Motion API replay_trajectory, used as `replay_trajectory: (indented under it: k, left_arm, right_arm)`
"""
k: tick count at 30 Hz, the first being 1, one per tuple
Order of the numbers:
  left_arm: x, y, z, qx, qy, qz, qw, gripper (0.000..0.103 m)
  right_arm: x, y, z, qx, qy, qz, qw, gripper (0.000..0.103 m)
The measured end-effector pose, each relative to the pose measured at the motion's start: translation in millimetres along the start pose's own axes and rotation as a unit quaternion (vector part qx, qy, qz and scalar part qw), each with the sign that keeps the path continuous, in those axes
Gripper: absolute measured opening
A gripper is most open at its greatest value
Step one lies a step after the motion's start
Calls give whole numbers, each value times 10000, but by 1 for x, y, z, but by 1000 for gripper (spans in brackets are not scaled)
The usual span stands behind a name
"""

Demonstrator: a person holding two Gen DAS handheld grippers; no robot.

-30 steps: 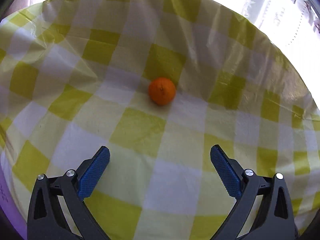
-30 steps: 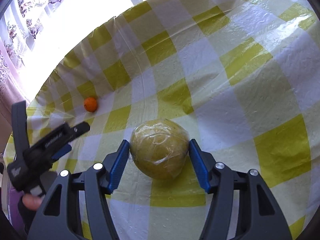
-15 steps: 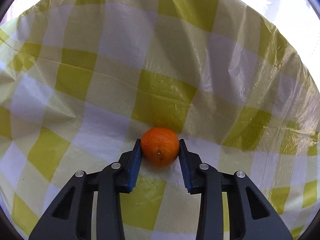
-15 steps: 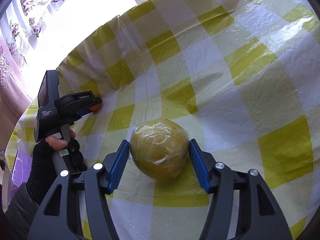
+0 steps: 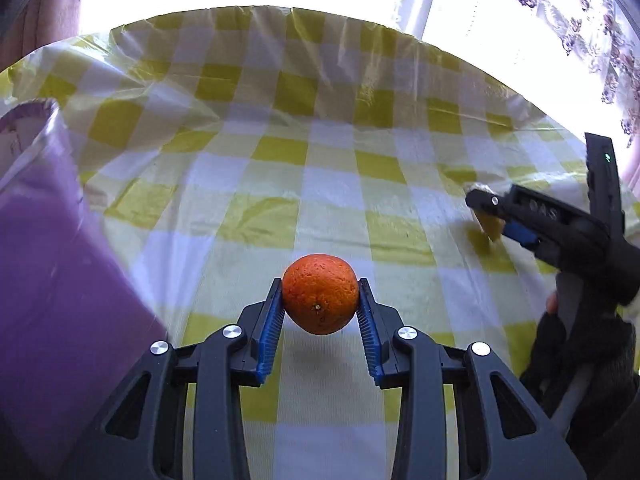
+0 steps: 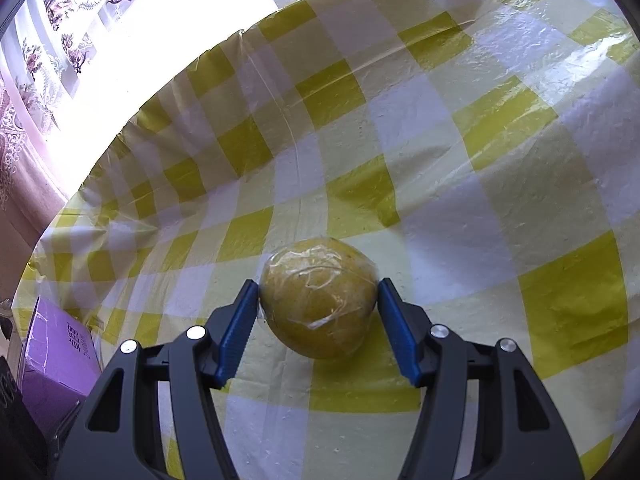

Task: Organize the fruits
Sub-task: 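Carry the orange and wrapped pear into the box and open both tools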

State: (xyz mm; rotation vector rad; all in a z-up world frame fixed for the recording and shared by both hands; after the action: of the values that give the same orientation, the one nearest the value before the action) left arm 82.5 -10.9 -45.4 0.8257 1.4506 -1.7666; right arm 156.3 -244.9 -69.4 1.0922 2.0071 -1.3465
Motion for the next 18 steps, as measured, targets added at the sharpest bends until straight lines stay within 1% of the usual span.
replay_trajectory:
  k: [1,3,7,15,18]
  left_arm:
    - [7,-12,-5,35,-17,-33,10000,34]
    - [17,-21,-10,39,-85,-87,9999,34]
    - [27,-21,-21,150,-363,-242,9989,34]
    - [28,-18,-16,266,-390,-246,9986,34]
    - [27,-20,-17,304,-420,-181,9985,34]
  right_arm:
    - [0,0,0,12,3,3,10000,61]
    - [0,0,0,54,6,-1,10000,61]
    - [-1,1,1,117,14,-8,9999,61]
    - [-3,1,2,69,20,43,10000,61]
    - [-4,-1,1,69,1,86,9999,61]
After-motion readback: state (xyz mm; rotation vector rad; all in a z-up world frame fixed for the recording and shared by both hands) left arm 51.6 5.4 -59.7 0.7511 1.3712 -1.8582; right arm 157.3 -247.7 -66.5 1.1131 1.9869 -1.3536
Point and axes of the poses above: each gripper's, at about its wrist camera, not at the fingertips, and y roughly the way its jaws point, z to its right, x to its underside, the point moved 9 cm from there along y, roughly the way its jaws point, and after that the axes turned 13 degrees about z, right-handed, at the moved point
